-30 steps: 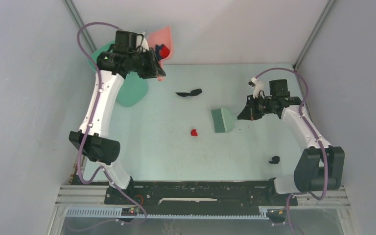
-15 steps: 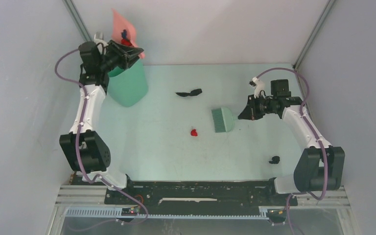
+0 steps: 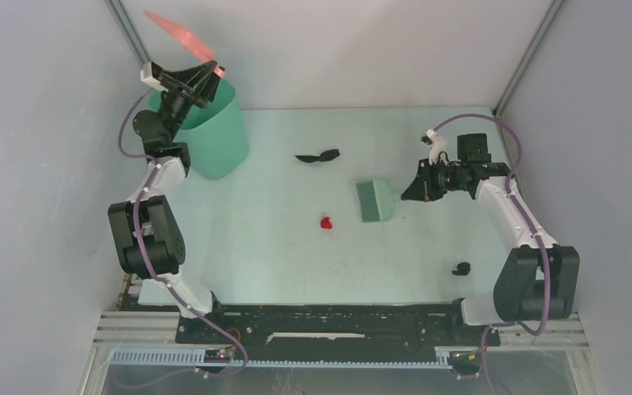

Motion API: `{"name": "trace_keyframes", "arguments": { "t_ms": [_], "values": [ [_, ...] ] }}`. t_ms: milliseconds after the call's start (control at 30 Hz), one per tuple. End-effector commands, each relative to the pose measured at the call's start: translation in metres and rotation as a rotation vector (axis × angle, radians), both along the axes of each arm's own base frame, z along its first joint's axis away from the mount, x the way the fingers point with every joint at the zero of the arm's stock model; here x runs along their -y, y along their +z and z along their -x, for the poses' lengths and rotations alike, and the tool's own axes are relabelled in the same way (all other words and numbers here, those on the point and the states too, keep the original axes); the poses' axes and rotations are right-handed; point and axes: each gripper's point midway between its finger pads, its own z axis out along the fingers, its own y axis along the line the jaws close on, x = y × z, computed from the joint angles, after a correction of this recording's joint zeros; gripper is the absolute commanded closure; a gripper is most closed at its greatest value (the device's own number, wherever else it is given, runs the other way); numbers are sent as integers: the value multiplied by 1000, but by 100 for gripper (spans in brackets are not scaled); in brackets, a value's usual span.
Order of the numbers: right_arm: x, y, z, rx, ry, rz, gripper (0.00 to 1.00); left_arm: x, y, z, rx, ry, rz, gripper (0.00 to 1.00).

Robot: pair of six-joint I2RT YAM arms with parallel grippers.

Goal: Sweep away the paper scraps from the table

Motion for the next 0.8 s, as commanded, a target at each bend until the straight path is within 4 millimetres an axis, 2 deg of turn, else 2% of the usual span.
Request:
{"name": "trace_keyframes", "arguments": {
  "t_ms": [0,200,300,367,500,567,667,767],
  "values": [
    [-2,8,-2,37,23,-25,100,-6,35,35,94,-136,206,100],
    [-3,8,-2,35,25,-28,100,-1,35,44,95,-147,189,100],
    [-3,8,-2,37,27,-27,100,4,50,59,128,-148,179,100],
    [-3,7,-2,34,27,-28,100,7,54,60,131,-145,150,100],
    [-3,7,-2,33,27,-31,100,2,41,54,95,-151,200,100],
    [-3,9,-1,37,27,-30,100,4,41,57,107,-147,174,100],
    [5,12,-3,44,1,-34,100,8,28,47,48,-144,123,100],
    [5,12,-3,40,-2,-38,100,11,36,53,77,-151,107,100]
  ]
}}
